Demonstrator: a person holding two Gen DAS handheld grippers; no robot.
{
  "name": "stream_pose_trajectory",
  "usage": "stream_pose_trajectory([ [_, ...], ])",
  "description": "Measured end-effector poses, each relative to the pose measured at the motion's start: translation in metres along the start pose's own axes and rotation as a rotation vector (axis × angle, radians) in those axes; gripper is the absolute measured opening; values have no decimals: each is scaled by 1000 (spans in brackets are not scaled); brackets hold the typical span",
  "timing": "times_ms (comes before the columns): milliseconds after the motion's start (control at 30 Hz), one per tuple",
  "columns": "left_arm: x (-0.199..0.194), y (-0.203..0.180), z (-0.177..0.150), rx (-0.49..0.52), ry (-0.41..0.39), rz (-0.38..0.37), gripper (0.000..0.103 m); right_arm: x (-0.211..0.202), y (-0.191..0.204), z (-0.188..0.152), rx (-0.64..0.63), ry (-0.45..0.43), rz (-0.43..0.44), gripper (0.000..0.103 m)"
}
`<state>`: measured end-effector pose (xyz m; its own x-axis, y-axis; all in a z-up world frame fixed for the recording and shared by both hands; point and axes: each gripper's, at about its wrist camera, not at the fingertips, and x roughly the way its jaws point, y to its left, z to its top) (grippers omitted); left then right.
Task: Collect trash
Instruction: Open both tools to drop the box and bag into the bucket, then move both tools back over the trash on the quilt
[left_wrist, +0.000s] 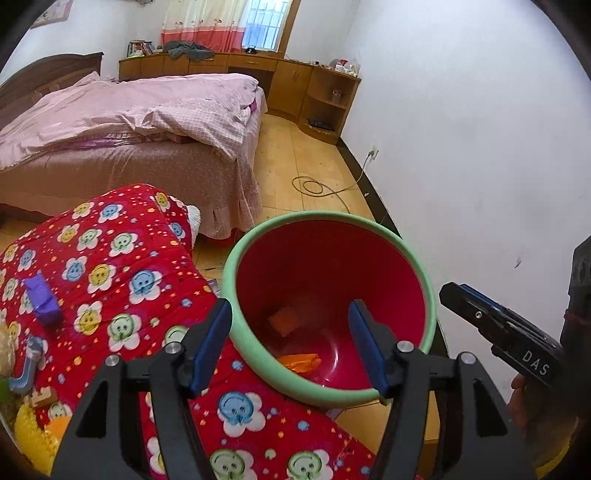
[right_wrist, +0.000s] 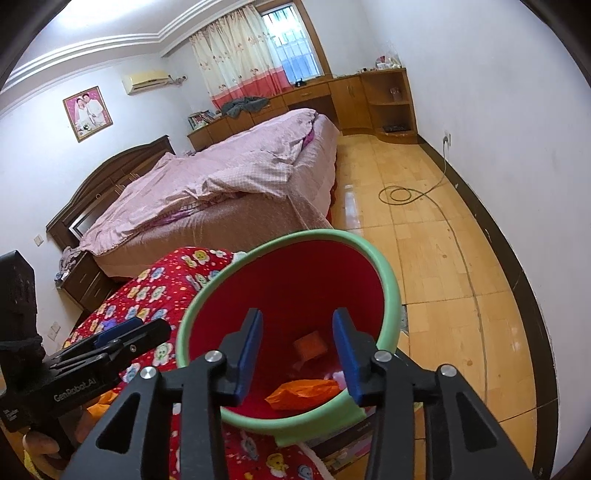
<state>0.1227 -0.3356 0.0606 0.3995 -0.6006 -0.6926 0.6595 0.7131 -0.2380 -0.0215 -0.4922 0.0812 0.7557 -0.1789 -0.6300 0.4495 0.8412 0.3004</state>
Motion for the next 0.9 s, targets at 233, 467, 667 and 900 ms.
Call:
stream_pose_trajectory([
  [233, -34, 14, -10, -43, -27, 14, 65, -20, 18, -5, -13, -17, 38, 52],
  [467, -66, 33, -23, -85, -55, 54, 65, -33, 40, -14, -28, -17, 77, 58],
  [667, -94, 53, -37, -126, -77, 107, 65, -38, 59, -23, -44, -5, 108, 60],
  [900, -125, 84, -56, -186, -104, 185, 66, -42, 86, -36, -68, 15, 150, 66],
])
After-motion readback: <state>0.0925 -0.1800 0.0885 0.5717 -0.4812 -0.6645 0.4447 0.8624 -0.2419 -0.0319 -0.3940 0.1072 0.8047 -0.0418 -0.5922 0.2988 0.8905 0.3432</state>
